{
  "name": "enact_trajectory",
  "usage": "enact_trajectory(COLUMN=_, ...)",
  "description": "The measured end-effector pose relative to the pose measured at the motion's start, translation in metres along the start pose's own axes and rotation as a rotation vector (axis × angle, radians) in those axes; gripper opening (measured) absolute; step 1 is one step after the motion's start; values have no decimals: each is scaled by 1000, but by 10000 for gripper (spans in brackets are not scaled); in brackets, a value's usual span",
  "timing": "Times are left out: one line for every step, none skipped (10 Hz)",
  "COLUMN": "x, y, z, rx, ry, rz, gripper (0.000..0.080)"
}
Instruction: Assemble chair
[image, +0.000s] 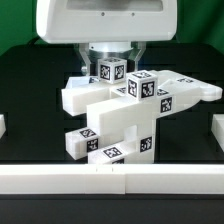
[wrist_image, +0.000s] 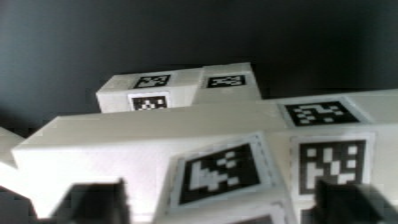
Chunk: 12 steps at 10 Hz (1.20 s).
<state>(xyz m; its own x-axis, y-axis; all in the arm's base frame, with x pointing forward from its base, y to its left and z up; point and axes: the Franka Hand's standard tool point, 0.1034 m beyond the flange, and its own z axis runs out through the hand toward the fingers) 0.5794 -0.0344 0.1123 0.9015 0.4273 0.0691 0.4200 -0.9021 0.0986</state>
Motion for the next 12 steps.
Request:
enact_trajectory(x=0, y=0, z=0, rx=0, ry=-1, rz=16, gripper=264)
enact_trajectory(x=-1, y=0, z=1, rx=0, ry=-2, rz=17, gripper=264)
enact_trajectory(x=-1, y=0, z=1, rx=2, ry=-2, rz=42, gripper=269)
enact_trajectory(x=-2, y=2, z=2, rx=7, ry=-5, rz=130, gripper=269)
enact_trajectory(x=-3, y=4, z=2, rx=8, ry=-8, rz=194, gripper=269)
enact_trajectory(x=-4, y=6, z=3, rx=16, ry=-10, rz=302, gripper=269)
enact_trajectory(x=-6, y=9, z=3, rx=24, ry=-11, rz=423, gripper=269)
enact_trajectory(x=-6, y=9, z=3, rx=24, ry=-13, rz=559, gripper=269)
enact_trajectory(x=-6, y=8, z=3, rx=25, ry=-16, rz=669, gripper=269)
enact_trajectory(x=-6, y=8, z=3, rx=28, ry=-25, rz=800, gripper=271)
enact_trajectory(x=-5, y=8, z=4, rx=27, ry=-29, rz=926, gripper=271)
enact_trajectory(x=-5, y=8, z=4, rx=26, ry=-32, rz=1011, gripper=271)
